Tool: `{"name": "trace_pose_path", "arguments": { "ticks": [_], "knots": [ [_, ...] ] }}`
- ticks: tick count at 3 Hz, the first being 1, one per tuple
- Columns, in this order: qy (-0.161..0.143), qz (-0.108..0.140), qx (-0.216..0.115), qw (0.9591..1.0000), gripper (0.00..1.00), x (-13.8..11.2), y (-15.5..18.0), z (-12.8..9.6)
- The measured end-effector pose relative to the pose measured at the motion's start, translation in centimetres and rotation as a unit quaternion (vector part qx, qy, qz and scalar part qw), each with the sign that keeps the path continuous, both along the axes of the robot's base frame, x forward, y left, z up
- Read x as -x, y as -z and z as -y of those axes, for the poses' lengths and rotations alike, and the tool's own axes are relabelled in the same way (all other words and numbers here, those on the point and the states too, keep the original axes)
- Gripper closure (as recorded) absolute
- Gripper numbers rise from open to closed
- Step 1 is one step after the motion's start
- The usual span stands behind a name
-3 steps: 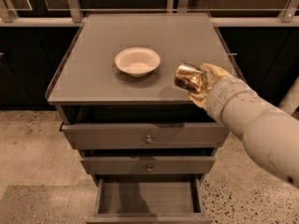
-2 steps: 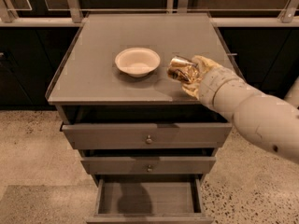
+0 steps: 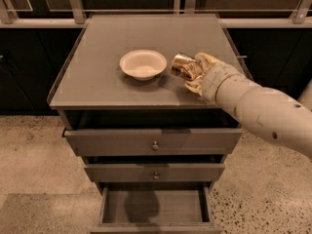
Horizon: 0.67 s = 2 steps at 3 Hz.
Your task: Pick orange can from bottom drawer and place on counter
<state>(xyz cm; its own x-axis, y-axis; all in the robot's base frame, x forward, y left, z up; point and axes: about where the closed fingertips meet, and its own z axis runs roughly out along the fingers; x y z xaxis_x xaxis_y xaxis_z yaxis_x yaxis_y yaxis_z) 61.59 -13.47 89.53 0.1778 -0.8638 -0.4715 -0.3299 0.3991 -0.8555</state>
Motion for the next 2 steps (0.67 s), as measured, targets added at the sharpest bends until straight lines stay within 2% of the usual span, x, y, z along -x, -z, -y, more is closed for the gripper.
{"name": "trace_pose_path", "arguments": {
  "ticks": [2],
  "knots": [
    [0.000,0.000,0.000,1.0000,0.36,0.00,0.00,0.00]
  ]
}}
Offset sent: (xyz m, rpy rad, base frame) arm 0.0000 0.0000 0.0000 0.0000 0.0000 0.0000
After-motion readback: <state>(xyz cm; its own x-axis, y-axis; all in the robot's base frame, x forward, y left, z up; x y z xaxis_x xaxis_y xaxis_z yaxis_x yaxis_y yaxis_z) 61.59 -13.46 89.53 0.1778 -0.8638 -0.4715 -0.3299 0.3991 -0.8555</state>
